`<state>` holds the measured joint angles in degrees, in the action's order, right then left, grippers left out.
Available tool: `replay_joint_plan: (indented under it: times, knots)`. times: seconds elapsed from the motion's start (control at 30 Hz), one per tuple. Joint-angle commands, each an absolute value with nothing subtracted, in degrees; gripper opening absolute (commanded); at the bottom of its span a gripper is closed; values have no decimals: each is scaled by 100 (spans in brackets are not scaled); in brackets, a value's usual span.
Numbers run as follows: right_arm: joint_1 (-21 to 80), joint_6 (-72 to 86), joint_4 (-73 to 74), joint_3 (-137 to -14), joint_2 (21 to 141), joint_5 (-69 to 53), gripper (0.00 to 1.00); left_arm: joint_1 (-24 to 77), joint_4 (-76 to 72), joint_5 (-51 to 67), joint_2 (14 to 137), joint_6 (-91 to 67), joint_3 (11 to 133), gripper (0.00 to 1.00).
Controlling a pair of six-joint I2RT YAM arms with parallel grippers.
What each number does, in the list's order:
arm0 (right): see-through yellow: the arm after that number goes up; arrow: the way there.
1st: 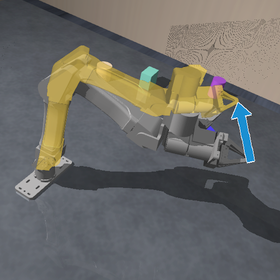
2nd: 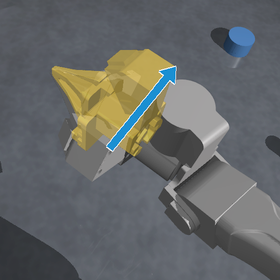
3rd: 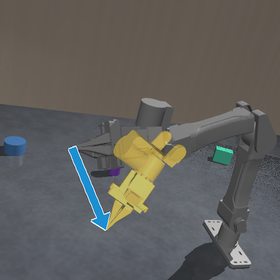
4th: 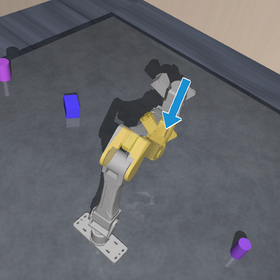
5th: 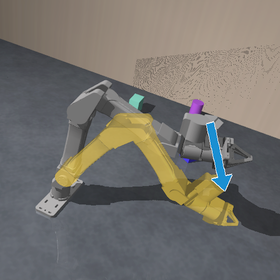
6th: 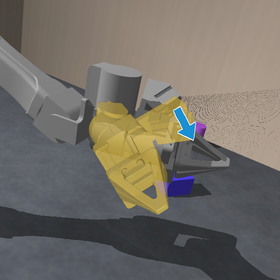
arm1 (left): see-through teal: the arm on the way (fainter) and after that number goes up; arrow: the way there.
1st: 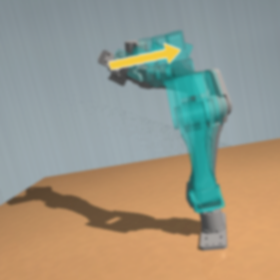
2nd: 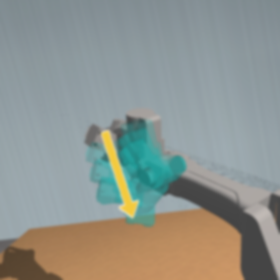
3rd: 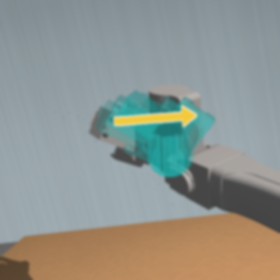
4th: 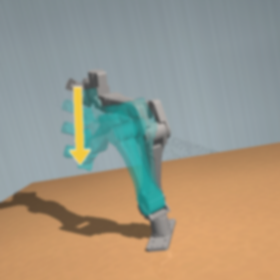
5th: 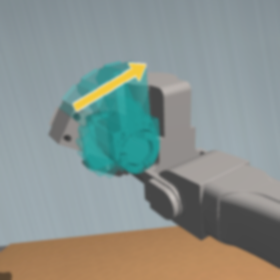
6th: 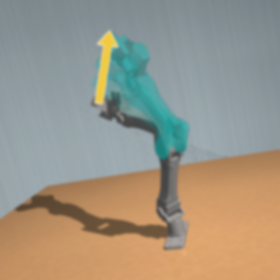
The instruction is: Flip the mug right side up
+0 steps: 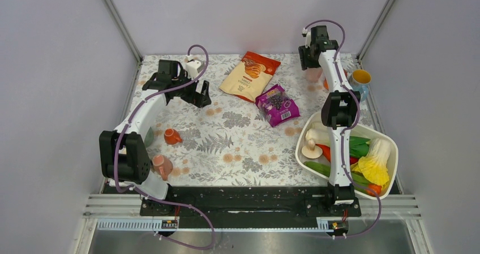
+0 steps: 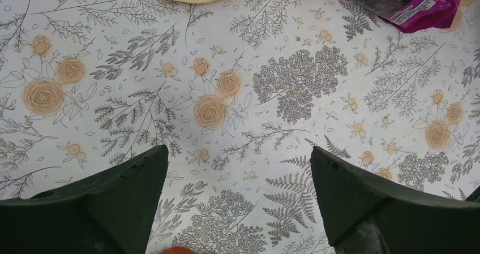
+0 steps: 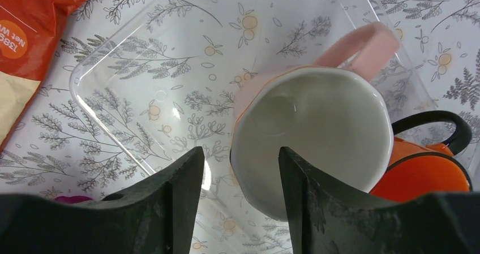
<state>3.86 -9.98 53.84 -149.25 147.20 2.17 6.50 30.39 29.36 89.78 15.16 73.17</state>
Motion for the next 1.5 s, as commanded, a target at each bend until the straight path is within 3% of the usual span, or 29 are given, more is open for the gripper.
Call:
replay_joint_plan:
  times: [0.0,0.23,0.83,1.17,1.47]
  knots:
    - [369,-1766,5284,-14906,14496,55,61,649,2977,3032,8947,1656,7576,99]
    - [369,-3139,5458,-14376,14210,-35,63,643,2979,3066,8942,1666,7551,99]
    - [373,-4569,4551,-14367,14597,1140,48,624,3243,2889,9005,1740,7725,99]
    - [352,-5126,3812,-14371,14840,1398,50,597,3269,2891,9102,1745,7771,99]
    - [299,-5152,3595,-14388,14970,1351,59,571,3269,2855,9109,1775,7752,99]
